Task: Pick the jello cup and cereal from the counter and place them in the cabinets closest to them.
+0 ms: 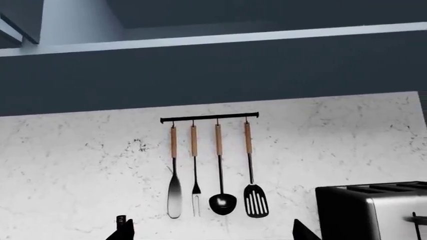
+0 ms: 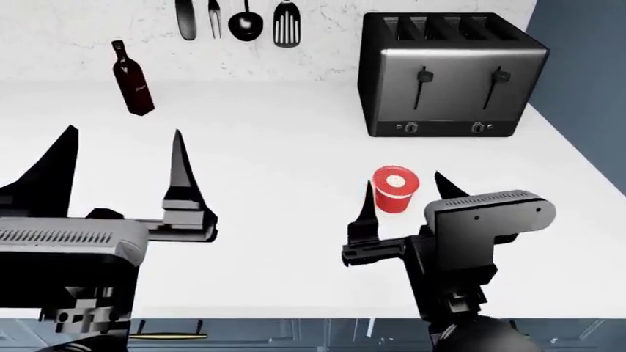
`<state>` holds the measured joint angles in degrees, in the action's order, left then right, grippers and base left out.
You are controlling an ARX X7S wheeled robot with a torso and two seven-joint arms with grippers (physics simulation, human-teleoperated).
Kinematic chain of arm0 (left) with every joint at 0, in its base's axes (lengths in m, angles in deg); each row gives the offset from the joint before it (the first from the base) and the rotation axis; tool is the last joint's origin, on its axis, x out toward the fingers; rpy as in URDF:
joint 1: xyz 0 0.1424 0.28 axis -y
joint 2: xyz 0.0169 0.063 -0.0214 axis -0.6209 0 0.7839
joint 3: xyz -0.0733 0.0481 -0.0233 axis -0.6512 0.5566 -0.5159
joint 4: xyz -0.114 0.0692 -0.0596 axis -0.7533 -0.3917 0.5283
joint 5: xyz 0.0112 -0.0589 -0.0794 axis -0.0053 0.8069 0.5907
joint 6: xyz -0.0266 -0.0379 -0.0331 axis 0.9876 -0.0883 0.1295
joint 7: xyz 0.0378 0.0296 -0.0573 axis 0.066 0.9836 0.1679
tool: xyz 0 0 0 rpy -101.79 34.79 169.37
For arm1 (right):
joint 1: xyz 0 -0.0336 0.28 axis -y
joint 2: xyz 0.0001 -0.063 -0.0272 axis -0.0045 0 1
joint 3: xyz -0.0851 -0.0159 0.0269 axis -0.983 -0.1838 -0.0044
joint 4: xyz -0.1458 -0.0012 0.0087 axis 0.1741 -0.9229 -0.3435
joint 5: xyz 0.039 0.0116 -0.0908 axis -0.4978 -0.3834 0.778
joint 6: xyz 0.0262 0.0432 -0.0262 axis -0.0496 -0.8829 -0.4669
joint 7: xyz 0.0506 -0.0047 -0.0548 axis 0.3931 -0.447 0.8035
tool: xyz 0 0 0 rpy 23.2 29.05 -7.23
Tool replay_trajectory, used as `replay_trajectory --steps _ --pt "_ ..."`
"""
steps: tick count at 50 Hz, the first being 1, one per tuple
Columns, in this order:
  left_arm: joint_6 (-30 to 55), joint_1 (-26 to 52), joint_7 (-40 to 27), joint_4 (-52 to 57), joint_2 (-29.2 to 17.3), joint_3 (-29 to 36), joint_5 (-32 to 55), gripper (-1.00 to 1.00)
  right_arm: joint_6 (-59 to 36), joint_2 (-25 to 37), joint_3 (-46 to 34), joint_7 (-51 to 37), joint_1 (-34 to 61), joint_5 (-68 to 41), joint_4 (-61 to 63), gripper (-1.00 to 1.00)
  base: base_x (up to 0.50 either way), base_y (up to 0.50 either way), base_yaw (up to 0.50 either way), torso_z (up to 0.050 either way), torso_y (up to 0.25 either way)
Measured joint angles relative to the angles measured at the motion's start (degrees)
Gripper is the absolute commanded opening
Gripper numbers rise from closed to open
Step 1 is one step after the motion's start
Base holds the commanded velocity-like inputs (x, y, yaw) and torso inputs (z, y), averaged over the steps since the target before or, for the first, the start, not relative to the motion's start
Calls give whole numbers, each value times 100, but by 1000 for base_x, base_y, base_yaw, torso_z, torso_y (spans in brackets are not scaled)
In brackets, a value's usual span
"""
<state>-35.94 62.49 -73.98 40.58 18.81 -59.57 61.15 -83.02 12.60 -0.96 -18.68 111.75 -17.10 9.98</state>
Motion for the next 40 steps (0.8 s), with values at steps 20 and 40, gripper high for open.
replay_trajectory --steps 20,40 --pt "-60 -22 -60 -26 -84 180 -27 100 173 -284 -110 123 104 79 -1407 100 0 0 0 0 0" --pt "-108 -28 -113 -62 -159 393 -89 100 594 -695 -174 568 765 153 -3379 100 0 0 0 0 0"
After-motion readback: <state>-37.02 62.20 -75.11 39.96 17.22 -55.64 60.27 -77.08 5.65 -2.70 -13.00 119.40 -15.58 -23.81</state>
